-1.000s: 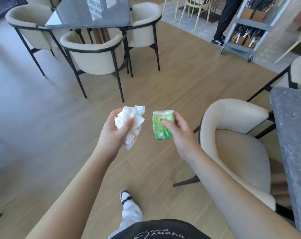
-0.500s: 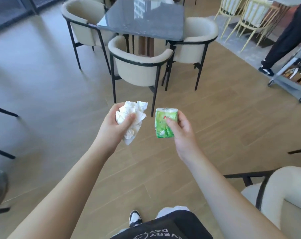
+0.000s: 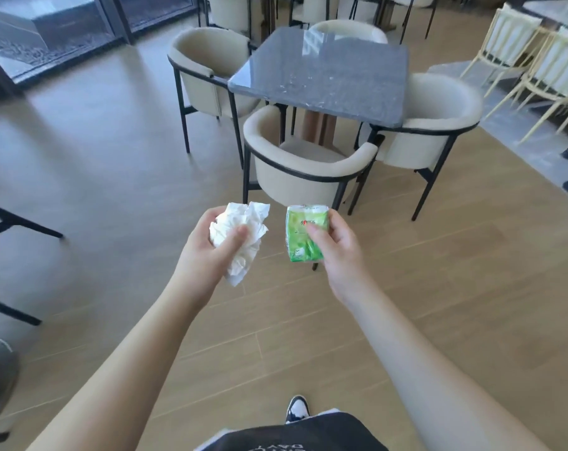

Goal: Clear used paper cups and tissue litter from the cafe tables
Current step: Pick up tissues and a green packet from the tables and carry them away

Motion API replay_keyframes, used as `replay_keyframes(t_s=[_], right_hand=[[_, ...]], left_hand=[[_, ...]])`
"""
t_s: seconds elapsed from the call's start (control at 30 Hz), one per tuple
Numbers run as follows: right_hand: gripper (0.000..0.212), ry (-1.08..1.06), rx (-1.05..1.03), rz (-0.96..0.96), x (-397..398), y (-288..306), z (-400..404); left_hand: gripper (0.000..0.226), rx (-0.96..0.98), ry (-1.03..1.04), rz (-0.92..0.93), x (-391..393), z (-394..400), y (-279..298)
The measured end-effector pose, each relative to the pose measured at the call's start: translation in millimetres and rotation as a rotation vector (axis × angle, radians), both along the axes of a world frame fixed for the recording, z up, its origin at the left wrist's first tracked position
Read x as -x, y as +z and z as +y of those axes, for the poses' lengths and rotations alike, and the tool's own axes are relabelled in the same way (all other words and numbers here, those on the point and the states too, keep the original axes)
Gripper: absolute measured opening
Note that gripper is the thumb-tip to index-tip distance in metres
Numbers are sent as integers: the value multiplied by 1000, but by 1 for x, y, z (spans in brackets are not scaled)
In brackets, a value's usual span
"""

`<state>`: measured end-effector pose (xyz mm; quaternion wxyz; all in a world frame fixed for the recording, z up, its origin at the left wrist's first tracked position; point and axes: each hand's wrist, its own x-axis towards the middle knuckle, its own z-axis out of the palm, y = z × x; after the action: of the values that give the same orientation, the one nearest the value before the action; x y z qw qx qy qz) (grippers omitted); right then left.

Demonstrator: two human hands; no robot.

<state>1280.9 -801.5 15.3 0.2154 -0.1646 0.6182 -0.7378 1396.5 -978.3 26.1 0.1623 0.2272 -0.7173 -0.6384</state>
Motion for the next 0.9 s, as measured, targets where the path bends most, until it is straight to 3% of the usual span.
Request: replay_keyframes(t_s=[0.27, 0.43, 0.63, 0.9], right_hand=[[25, 89, -37, -33, 87, -1, -115], [16, 146, -50, -46, 119, -18, -225], [24, 181, -59, -32, 146, -13, -364], [17, 202, -10, -15, 216, -9, -501]], left_hand=[[33, -27, 101, -21, 64, -106, -13], [38, -21, 158, -26, 92, -213, -28], [39, -40, 200, -32, 114, -350, -12], [42, -25, 222, -20, 178, -484, -8]])
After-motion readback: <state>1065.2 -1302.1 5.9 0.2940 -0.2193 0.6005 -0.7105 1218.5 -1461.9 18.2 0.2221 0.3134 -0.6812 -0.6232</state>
